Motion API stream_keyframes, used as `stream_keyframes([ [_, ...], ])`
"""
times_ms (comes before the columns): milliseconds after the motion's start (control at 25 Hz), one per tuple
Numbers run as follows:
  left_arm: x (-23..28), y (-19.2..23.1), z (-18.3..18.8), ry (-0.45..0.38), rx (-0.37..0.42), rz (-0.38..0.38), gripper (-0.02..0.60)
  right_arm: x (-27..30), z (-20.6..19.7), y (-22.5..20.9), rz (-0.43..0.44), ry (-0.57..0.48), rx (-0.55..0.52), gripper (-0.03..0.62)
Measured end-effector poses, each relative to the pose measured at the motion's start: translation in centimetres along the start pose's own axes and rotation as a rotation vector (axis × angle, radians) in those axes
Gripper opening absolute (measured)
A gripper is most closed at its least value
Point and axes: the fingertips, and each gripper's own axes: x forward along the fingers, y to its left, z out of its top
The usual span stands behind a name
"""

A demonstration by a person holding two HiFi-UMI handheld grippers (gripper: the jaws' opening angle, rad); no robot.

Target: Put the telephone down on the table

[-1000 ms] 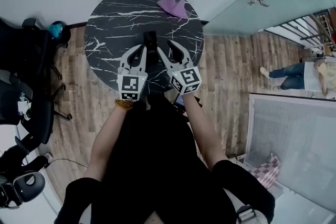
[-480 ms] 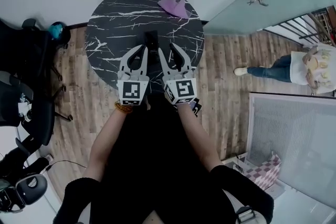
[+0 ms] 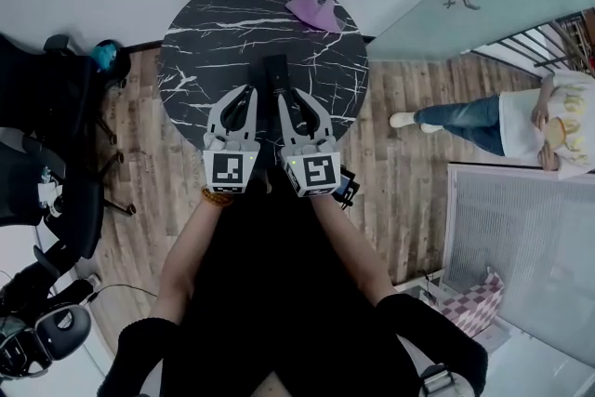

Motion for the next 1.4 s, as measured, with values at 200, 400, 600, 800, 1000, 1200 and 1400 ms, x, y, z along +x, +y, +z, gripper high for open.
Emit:
stream_keyframes([
  [200,-0.7,0.4,-0.6,0.007,-0.023,0.016,0.026,0.5,-0.5,1.3,0.031,0.015,0.001,0.077],
  [400,-1.1,0.7,-1.1,0.014,-0.005,0.005,0.026,0.9,-1.0,2.5,0.054,0.024,-0.002,0.067],
  [600,-1.1,0.8,-1.3,0.014,-0.012,0.008,0.026,1.2,-1.0,3.0,0.068,0.039,-0.006,0.055],
  [800,-0.8,1.2,-1.4,0.013,-0.014,0.001,0.026,2.1,-1.1,3.2,0.093,0.048,-0.006,0.035],
  [1000,-0.5,1.9,-1.3,0.009,-0.017,0.007,0.026,2.5,-1.2,2.7,0.086,0.051,-0.014,0.031],
  [1200,-0.1,2.2,-1.6,0.008,-0.021,0.003,0.026,3.1,-1.6,2.9,0.097,0.060,-0.026,0.031],
  [1400,0.0,2.9,-2.0,0.015,-0.035,0.007,0.026,3.7,-1.5,3.0,0.095,0.070,-0.027,0.031],
])
